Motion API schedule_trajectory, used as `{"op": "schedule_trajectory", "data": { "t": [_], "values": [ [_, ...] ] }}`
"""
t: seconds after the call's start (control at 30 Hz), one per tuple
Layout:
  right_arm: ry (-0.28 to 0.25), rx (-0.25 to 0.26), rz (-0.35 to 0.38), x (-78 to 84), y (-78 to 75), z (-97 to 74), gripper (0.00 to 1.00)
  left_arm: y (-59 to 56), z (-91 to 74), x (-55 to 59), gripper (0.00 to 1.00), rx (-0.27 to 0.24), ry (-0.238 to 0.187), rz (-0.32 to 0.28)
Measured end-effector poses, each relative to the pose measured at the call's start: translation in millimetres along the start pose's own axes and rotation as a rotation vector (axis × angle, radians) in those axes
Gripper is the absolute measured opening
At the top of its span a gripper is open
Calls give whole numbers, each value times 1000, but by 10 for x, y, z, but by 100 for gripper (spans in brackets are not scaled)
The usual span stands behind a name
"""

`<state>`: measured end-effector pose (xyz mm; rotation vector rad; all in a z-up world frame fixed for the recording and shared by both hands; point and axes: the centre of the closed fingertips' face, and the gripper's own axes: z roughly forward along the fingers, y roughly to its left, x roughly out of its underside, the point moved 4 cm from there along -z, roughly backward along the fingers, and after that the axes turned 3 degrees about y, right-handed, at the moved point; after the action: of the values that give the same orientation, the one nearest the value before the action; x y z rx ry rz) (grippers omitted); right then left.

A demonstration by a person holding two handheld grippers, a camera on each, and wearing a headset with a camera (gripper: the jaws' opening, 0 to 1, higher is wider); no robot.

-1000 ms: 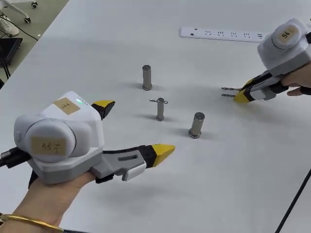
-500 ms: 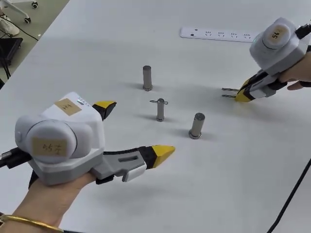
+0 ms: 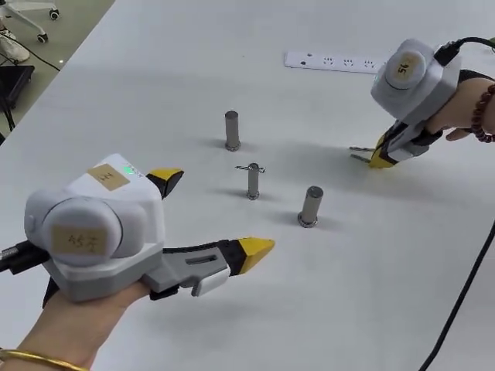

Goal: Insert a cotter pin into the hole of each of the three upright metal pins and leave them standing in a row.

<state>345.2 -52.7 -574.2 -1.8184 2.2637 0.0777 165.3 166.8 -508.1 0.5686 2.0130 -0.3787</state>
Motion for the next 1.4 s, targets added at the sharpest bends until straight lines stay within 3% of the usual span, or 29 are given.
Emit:
{"op": "schedule_trajectory", "data": {
  "t": [0.17, 0.37, 0.5, 0.77, 0.83, 1.03, 1.4],
  "values": [
    [3, 17, -18, 17, -30, 7, 0, 1, -6, -8, 84, -2, -5, -5],
    [-18, 22, -28, 19, 42, -20, 0, 12, -19, 17, 82, 1, -2, -27],
    [-29, 26, -53, 36, 32, -22, 0, 17, -22, 10, 80, 4, -8, -20],
    [-71, 70, -123, 1, 163, -137, 0, 25, 11, -33, 77, 13, 0, 0],
    [-87, 81, -135, -22, 118, -156, 0, 21, 22, -62, 75, 19, 5, 13],
    [-159, 110, -209, -100, 306, -283, 0, 12, 82, -124, 69, 37, 23, 44],
    [-285, 151, -311, -319, 648, -541, 0, -27, 224, -238, 56, 84, 24, 37]
  ]
}}
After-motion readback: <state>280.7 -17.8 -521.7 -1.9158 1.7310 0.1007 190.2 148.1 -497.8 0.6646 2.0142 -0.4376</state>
